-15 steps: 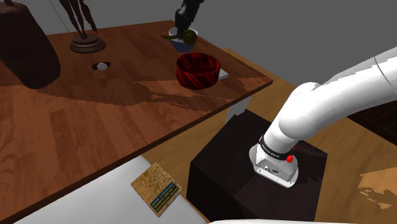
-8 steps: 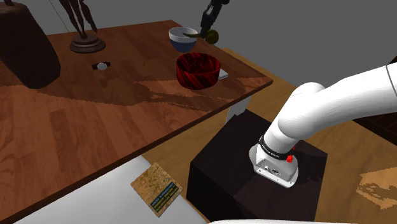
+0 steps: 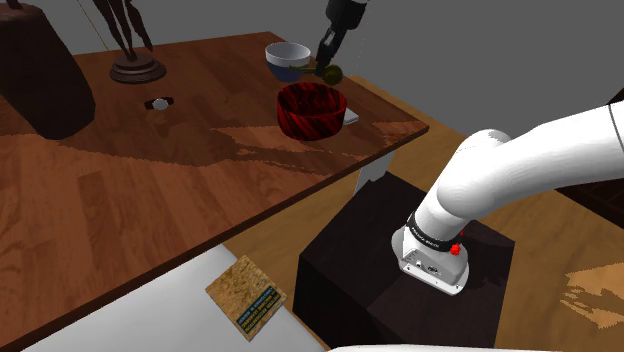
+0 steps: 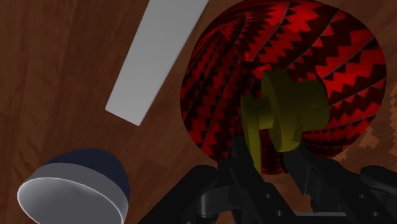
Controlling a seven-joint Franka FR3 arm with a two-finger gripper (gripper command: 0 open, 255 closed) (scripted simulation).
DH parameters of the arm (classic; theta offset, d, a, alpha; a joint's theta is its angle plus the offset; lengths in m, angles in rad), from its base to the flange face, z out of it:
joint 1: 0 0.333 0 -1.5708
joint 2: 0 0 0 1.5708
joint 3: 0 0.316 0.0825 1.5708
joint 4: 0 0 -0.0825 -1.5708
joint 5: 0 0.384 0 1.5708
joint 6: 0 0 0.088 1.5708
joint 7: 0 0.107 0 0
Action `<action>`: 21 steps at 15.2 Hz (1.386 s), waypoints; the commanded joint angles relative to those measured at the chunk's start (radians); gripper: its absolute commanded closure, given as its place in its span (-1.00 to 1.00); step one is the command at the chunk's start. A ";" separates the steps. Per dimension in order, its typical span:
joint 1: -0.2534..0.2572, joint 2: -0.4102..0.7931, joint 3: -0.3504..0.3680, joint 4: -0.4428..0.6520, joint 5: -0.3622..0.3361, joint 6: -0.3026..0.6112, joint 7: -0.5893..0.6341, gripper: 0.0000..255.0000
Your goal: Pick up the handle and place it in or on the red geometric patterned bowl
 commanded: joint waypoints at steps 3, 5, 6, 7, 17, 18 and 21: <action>0.001 -0.002 0.001 -0.053 0.002 0.052 -0.002 1.00; 0.001 -0.001 0.001 -0.079 0.003 0.079 -0.004 1.00; 0.001 0.000 0.001 -0.094 0.003 0.095 -0.004 1.00; 0.001 0.000 0.001 -0.094 0.003 0.094 -0.004 1.00; 0.001 0.000 0.001 -0.094 0.003 0.094 -0.004 -1.00; 0.001 0.000 0.001 -0.094 0.003 0.094 -0.004 -1.00; 0.000 -0.026 -0.002 -0.046 0.000 0.020 -0.003 -1.00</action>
